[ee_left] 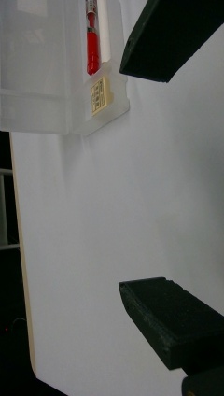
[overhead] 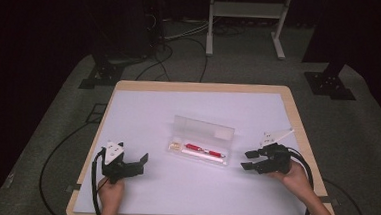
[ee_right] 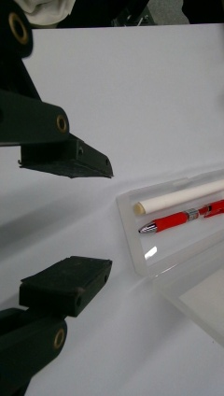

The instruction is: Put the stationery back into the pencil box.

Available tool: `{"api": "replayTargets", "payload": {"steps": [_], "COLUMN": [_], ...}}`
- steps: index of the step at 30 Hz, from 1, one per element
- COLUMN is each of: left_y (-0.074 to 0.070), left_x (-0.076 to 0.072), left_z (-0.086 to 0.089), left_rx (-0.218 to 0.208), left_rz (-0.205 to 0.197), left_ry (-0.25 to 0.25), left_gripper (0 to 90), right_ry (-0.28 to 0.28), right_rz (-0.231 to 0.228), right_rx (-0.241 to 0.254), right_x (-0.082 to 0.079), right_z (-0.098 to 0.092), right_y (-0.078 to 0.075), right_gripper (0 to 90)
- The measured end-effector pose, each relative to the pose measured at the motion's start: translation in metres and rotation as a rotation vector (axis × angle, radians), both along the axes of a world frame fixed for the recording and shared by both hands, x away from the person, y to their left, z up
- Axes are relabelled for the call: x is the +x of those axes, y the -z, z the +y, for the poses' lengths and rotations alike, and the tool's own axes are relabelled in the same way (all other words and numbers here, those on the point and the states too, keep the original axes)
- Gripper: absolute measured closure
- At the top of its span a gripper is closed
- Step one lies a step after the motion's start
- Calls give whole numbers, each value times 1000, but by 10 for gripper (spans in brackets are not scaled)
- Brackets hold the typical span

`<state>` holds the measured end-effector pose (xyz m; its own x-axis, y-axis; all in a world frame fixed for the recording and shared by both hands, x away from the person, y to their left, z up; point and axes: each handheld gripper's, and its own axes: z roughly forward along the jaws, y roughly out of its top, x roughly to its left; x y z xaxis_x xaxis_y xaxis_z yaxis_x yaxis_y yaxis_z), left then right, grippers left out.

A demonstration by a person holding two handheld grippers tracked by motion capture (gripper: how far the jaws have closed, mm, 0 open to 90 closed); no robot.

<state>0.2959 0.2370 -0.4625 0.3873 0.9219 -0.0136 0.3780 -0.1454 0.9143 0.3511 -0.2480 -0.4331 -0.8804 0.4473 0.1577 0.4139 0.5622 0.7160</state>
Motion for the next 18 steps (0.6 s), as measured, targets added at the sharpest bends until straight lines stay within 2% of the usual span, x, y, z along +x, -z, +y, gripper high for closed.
{"api": "replayTargets", "payload": {"steps": [18], "left_y": [0], "left_x": [0], "left_z": [0], "left_rx": [1], "left_rz": [4], "left_ry": [0], "left_gripper": [0], "right_ry": [29], "right_rz": [9], "right_rx": [7], "right_x": [-12], "right_z": [-18], "right_y": [9], "right_gripper": [472]}}
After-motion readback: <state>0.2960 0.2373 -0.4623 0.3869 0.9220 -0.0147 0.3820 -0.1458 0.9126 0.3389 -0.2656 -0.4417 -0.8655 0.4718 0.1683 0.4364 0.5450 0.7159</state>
